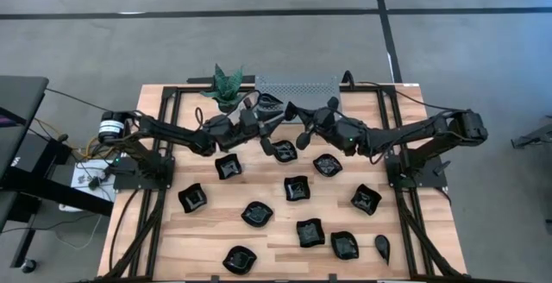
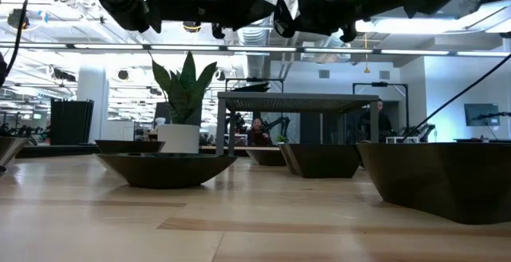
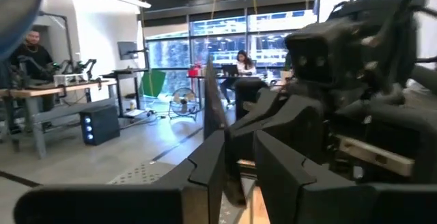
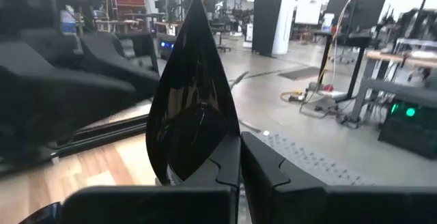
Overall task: Pick & Place Mini shaped plates
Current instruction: Stack the top drop-shaped plate on top of the drop-shaped plate on the shelf
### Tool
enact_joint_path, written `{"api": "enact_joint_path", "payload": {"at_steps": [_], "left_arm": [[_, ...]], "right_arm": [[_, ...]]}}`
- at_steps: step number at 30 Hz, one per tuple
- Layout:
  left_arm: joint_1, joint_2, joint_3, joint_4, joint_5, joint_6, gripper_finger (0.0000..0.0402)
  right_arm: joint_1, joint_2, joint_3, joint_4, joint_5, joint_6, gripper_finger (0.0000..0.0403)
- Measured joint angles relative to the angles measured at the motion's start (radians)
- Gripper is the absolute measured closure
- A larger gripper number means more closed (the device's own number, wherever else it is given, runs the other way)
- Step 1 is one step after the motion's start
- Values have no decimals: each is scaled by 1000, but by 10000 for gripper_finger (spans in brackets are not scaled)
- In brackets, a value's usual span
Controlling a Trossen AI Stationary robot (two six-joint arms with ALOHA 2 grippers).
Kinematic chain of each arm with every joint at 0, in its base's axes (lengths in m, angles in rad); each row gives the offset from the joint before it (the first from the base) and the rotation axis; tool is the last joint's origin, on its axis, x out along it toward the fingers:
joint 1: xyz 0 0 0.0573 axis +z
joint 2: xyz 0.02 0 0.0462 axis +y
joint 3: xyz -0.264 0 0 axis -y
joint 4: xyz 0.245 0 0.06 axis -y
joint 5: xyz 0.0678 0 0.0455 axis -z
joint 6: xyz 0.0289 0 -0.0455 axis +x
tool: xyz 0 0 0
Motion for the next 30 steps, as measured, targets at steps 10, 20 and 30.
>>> {"api": "enact_joint_path", "payload": {"at_steps": [10,20,30], "left_arm": [[-9,25,87,9,-120,174,321],[0,95,98,-12,-168,176,321],[6,135,136,-10,-178,177,321]], "right_arm": [[14,0,0,16,199,-181,403],[-11,0,1,61,162,-180,403],[-10,0,0,35,110,-205,403]]}}
